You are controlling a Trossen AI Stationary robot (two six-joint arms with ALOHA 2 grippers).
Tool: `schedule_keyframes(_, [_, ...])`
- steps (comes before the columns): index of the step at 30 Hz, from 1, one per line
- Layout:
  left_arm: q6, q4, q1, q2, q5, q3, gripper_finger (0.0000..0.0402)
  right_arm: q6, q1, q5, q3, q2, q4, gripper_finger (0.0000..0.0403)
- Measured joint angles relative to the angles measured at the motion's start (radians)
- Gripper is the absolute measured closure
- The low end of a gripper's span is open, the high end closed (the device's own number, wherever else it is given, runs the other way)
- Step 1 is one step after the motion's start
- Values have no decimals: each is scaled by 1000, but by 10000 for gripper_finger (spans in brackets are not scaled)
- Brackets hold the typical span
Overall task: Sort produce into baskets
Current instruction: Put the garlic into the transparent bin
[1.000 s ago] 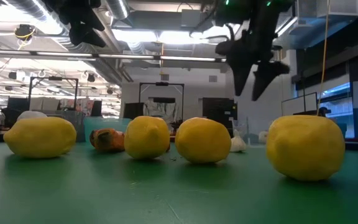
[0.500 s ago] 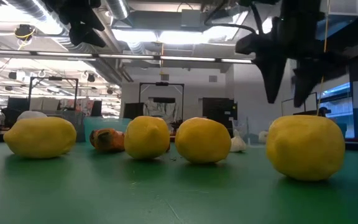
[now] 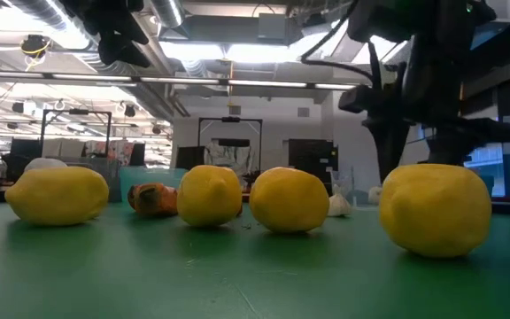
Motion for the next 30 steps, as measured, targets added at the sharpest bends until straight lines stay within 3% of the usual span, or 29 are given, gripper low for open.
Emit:
schedule_keyframes(7, [2,0,0,0,0,0,135,-1,0,12,-39,7,7,162])
schedule_keyframes(17, [2,4,0,0,0,0,135,-33,0,-14,-17,112,48,165])
schedule_keyframes(27, [13,4,0,1,0,0,135,-37,0,-16,8,118,-20,274])
schedule_keyframes(30, [13,4,0,1,0,0,135,-38,0,-18,10,117,-18,284])
